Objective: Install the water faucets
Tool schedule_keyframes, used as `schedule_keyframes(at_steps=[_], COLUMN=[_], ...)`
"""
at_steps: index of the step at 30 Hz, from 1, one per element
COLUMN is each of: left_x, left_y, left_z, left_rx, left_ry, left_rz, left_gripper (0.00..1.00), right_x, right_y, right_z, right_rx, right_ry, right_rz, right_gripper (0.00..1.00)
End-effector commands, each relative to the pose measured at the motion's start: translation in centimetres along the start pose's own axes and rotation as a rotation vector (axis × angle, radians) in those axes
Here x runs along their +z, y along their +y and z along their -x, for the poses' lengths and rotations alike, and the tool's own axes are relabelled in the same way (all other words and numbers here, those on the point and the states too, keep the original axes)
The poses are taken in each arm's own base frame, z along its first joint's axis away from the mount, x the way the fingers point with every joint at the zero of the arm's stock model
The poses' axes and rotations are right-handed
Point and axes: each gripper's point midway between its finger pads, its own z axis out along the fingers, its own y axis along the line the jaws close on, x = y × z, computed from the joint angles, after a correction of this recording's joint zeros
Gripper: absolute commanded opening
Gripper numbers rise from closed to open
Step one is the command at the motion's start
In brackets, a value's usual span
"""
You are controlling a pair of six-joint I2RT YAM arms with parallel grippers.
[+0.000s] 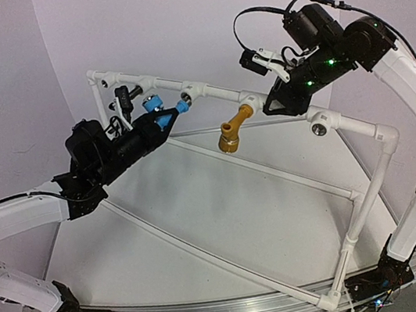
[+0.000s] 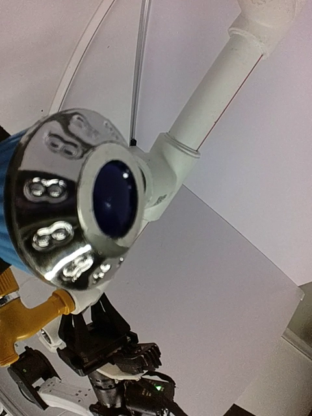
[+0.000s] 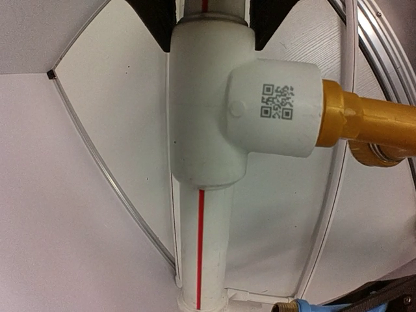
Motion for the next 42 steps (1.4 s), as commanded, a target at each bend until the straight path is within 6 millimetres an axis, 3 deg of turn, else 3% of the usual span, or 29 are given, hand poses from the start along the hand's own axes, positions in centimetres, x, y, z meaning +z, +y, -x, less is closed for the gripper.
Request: schedule_keyframes(at_steps=[1, 12, 20, 35, 42], left_x=[0.3, -0.2, 1.0, 1.8, 1.6], left_y=[-1.6, -0.3, -0.4, -3.7, -3.6], left_z=[2.5, 3.4, 2.7, 3.9, 3.8], left_rx=[-0.020, 0.001, 0.028, 0.080, 0.101], left_ry=[-0.100, -0.155, -0.105, -0.073, -0.069], left_rz=[-0.071, 0.006, 0.010, -0.091, -0.082], left_gripper=[0.00, 0.00, 0.00, 0.00, 0.00], right_x=[-0.3, 0.0, 0.4, 1.5, 1.5], right_y=[1.2, 0.9, 1.2, 1.3, 1.2], right_z=[0.1, 0.3, 0.5, 0.2, 0.3], right_rx=[0.003, 0.020, 0.020, 0.021, 0.026], right_ry=[-0.014, -0.023, -0.024, 0.005, 0.004], right_rz=[0.047, 0.034, 0.050, 0.056, 0.051], right_gripper=[0.31, 0.13, 0.02, 0.00, 0.00])
